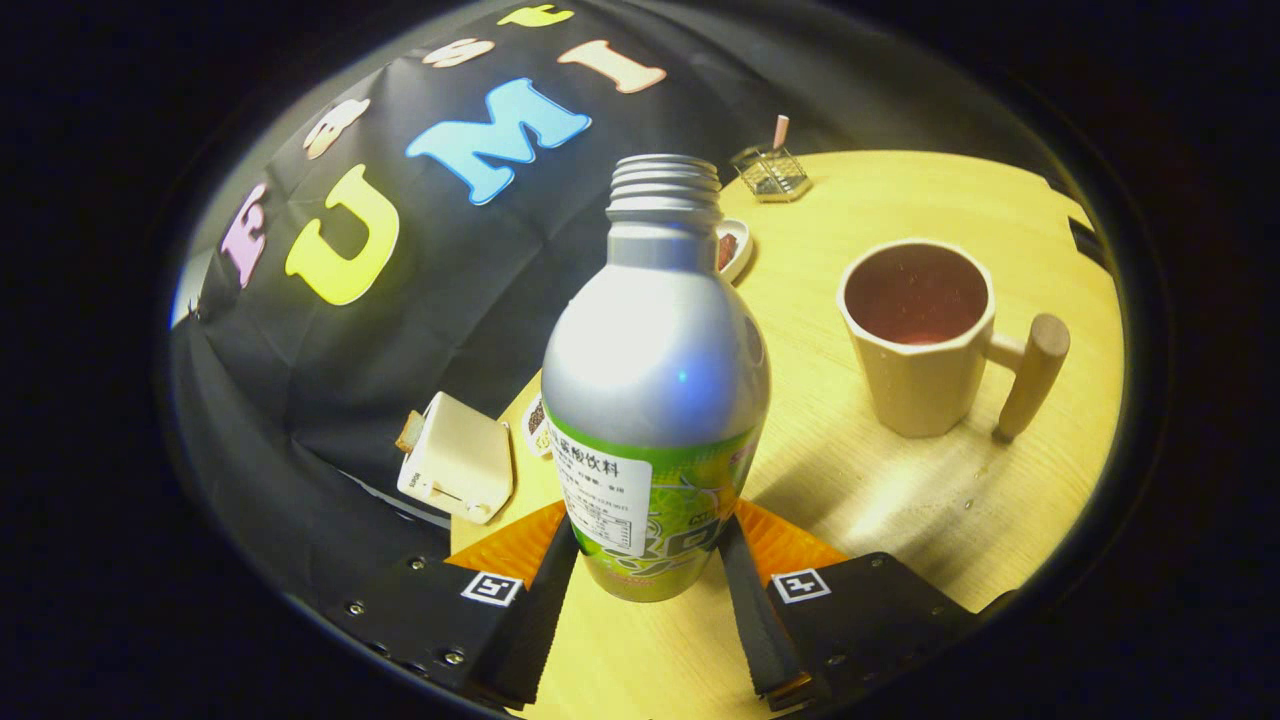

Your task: Take the bottle from table, then pour the juice into the cup, finally place the bottle on the coaster

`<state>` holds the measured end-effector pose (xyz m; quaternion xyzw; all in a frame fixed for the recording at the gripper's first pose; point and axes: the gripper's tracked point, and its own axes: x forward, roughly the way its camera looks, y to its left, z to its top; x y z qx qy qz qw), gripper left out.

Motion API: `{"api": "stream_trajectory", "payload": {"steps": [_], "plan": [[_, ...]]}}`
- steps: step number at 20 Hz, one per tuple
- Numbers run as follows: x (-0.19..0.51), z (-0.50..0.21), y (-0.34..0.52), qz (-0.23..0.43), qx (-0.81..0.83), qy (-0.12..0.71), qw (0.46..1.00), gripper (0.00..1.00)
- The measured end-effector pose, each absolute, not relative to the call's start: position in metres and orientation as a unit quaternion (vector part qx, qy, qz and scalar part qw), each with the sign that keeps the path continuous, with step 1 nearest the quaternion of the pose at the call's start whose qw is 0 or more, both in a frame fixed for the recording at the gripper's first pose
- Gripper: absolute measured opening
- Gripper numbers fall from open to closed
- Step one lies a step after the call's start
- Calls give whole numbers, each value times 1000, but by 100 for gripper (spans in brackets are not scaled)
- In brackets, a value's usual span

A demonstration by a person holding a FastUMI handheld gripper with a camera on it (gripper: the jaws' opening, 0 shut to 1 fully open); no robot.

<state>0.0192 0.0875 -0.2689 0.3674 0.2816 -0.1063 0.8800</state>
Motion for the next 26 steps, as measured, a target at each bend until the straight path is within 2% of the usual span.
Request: {"api": "stream_trajectory", "payload": {"steps": [14,20,26], "plan": [[60,-245,70,-149,146,259,943,76],[89,-247,62,-150,34,267,951,76],[117,-262,60,-161,21,270,949,76]]}}
